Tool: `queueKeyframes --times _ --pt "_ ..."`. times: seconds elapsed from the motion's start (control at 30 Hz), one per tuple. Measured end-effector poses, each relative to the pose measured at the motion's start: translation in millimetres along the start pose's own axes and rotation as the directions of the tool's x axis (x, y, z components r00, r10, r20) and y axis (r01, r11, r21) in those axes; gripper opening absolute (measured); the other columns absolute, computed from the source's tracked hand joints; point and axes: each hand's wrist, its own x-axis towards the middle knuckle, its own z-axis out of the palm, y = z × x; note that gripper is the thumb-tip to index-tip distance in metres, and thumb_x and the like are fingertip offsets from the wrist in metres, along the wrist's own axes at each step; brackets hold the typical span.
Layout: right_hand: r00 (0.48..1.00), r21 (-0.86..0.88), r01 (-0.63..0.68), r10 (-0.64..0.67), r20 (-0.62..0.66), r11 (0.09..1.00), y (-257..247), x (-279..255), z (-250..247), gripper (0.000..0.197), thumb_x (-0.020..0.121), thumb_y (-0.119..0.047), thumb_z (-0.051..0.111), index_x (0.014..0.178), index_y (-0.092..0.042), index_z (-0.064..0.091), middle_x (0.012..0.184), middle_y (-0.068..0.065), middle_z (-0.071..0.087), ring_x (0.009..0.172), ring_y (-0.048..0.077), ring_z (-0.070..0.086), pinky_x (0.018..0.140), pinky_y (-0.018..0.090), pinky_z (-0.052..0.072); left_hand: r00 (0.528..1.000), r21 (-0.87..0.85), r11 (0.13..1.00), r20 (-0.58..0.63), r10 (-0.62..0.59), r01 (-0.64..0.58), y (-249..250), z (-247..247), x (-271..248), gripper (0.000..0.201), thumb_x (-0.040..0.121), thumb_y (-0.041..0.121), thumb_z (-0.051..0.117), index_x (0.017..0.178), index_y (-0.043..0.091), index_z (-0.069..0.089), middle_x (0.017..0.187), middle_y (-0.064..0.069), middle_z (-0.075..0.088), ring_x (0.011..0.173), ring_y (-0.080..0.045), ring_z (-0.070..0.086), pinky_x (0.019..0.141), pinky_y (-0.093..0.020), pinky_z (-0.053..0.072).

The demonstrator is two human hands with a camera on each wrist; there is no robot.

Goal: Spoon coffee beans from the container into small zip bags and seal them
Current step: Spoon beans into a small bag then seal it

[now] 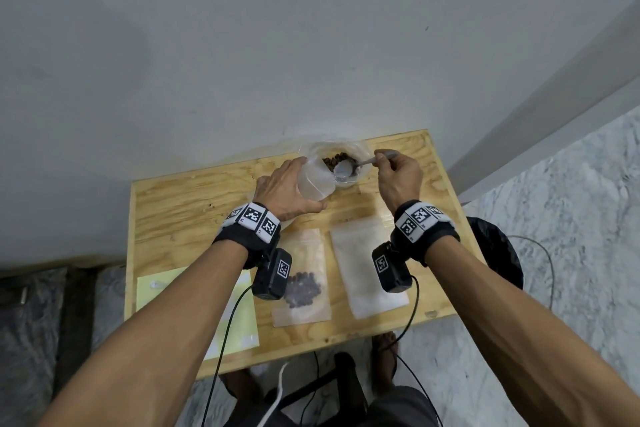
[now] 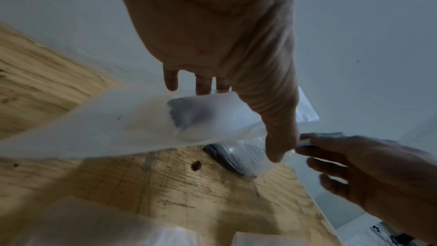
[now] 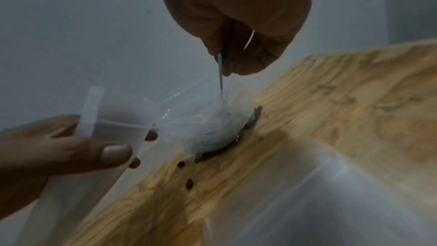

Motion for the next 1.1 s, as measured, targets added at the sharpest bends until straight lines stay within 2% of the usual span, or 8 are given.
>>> queueKeyframes --times 0.1,0.23,0.33,0.4,0.53,0.8,1.0,1.1 --pt "0.997 -0.034 -0.066 0.067 0.023 0.997 8 1 16 0.019 0.094 -0.020 0.058 0.083 -0.015 0.073 0.086 0.004 0.074 0.075 0.014 0.063 0.074 0.025 0.051 1.000 0.007 1.000 0.019 0.003 -0.003 1 3 -1 0.101 0.070 0.057 0.076 0.150 0.020 0.026 0.151 -0.001 0.038 0.132 -0.024 0.043 0.105 -0.048 0.033" --pt "0.964 0.062 -0.265 0.266 -0.013 0.962 11 5 22 0.025 0.090 -0.021 0.061 0.066 -0.024 0.068 0.081 0.004 0.074 0.078 0.022 0.068 0.076 0.042 0.058 1.000 0.014 1.000 0.024 -0.003 0.002 0 4 -1 0.102 0.070 0.058 0.076 0.151 0.020 0.025 0.153 -0.001 0.036 0.134 -0.023 0.042 0.106 -0.048 0.031" --pt "0.937 0.165 -0.342 0.349 -0.012 0.925 8 6 10 0.015 0.091 -0.018 0.060 0.084 -0.014 0.071 0.089 0.008 0.074 0.071 0.017 0.064 0.057 0.030 0.054 1.000 0.022 1.000 0.027 -0.009 0.008 0 1 -2 0.102 0.071 0.057 0.076 0.151 0.019 0.025 0.153 -0.001 0.035 0.135 -0.024 0.041 0.107 -0.048 0.030" --pt "0.933 0.233 -0.350 0.360 0.000 0.907 5 6 -1 0.014 0.092 -0.017 0.059 0.090 -0.011 0.071 0.085 0.006 0.073 0.072 0.016 0.062 0.055 0.026 0.050 1.000 0.020 1.000 0.027 -0.015 0.015 1 -1 -2 0.102 0.071 0.056 0.076 0.151 0.019 0.024 0.154 -0.001 0.034 0.136 -0.023 0.040 0.108 -0.047 0.029" --pt "0.950 0.307 -0.308 0.310 0.044 0.900 -7 4 -26 0.017 0.093 -0.014 0.057 0.100 -0.006 0.071 0.081 0.004 0.070 0.070 0.013 0.059 0.057 0.025 0.048 0.999 0.006 1.000 0.023 -0.026 0.026 2 -5 -5 0.103 0.071 0.057 0.076 0.151 0.020 0.024 0.153 -0.002 0.035 0.136 -0.023 0.039 0.108 -0.047 0.029" --pt "0.991 0.262 -0.091 0.063 0.115 0.961 -30 -11 -51 0.015 0.094 -0.018 0.058 0.094 -0.009 0.071 0.083 0.005 0.070 0.070 0.013 0.059 0.054 0.025 0.047 1.000 -0.009 1.000 -0.004 -0.023 0.023 6 -12 -8 0.103 0.069 0.057 0.075 0.151 0.020 0.024 0.153 -0.002 0.036 0.136 -0.023 0.039 0.107 -0.048 0.030" --pt "0.983 0.179 0.134 -0.154 0.102 0.975 -41 -21 -52 0.016 0.095 -0.018 0.058 0.086 -0.025 0.070 0.088 0.010 0.071 0.073 0.013 0.060 0.052 0.025 0.049 1.000 -0.019 1.000 -0.013 -0.020 0.019 8 -16 -6 0.102 0.070 0.058 0.075 0.151 0.021 0.025 0.154 -0.001 0.034 0.137 -0.023 0.039 0.110 -0.048 0.029" --pt "0.984 0.187 0.151 -0.166 0.064 0.971 -42 -21 -50 0.015 0.095 -0.017 0.057 0.089 -0.023 0.070 0.088 0.008 0.071 0.071 0.011 0.060 0.050 0.021 0.047 1.000 -0.019 1.000 -0.017 -0.025 0.025 7 -15 -6 0.102 0.070 0.058 0.075 0.151 0.021 0.025 0.154 -0.001 0.034 0.137 -0.023 0.039 0.110 -0.048 0.029"
